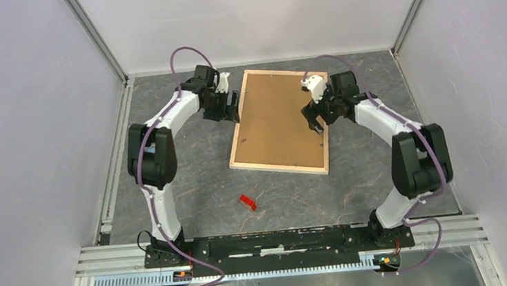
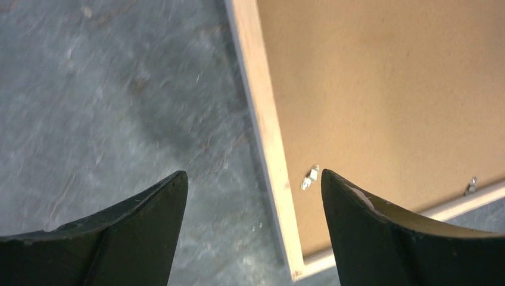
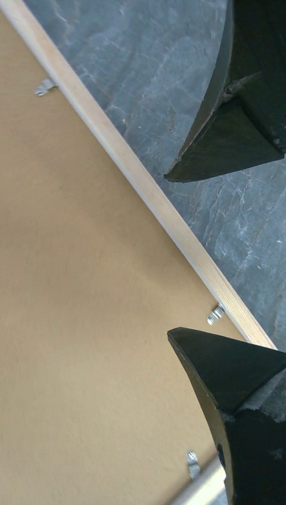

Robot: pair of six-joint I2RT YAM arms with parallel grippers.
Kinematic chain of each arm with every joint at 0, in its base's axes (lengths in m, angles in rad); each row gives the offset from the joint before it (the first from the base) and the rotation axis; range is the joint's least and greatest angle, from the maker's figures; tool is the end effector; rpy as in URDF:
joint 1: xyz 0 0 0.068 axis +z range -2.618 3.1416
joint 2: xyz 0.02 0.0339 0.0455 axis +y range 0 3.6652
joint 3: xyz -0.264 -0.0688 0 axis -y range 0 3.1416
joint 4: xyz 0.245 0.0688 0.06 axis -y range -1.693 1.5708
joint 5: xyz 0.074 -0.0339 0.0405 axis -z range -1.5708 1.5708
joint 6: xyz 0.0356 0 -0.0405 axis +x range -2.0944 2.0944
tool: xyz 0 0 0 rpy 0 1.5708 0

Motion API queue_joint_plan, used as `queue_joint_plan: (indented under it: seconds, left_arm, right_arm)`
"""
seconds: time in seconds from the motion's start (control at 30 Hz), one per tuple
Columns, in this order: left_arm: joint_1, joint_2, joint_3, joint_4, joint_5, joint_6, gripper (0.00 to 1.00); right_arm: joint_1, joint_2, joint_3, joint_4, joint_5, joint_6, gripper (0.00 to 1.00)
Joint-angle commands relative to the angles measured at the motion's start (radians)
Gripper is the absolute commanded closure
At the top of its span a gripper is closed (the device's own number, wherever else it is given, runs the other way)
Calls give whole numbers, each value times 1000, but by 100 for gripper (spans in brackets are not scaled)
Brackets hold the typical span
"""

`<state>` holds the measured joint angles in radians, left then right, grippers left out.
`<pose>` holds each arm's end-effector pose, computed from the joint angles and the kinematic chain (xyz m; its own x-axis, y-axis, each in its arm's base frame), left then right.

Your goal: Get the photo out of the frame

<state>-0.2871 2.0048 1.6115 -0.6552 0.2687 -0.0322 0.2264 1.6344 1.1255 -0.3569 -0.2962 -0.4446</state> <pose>0.4139 -0.1321 0.2207 -0.8437 0.2167 -0.4912 0.3731 0.8946 -0.2460 0.3387 0.0887 0.2277 -0.4984 -0.5369 -0.6806 -0.6794 0.7296 -0.0780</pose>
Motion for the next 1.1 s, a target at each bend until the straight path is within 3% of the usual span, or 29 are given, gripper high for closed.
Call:
queue_joint_plan:
  seconds: [0.0, 0.3, 0.47, 0.77, 1.07]
  left_arm:
    - [-19, 96, 136, -11, -15, -15, 14]
    - [-50, 175, 155, -34, -27, 31, 23]
    - [-63, 171, 105, -38, -11, 66, 35]
    - [-75, 49, -72, -38, 6, 93, 63]
    - [-92, -96, -282, -32, 43, 88, 79]
  right_arm:
    - [-69, 112, 109, -32, -48, 114, 2]
    - [-159, 281, 208, -49, -101, 196, 8]
    - [-160, 329, 188, -47, -156, 216, 13]
    - [-145, 296, 47, -22, -252, 241, 25]
    - [-126, 220, -117, 27, -270, 244, 30]
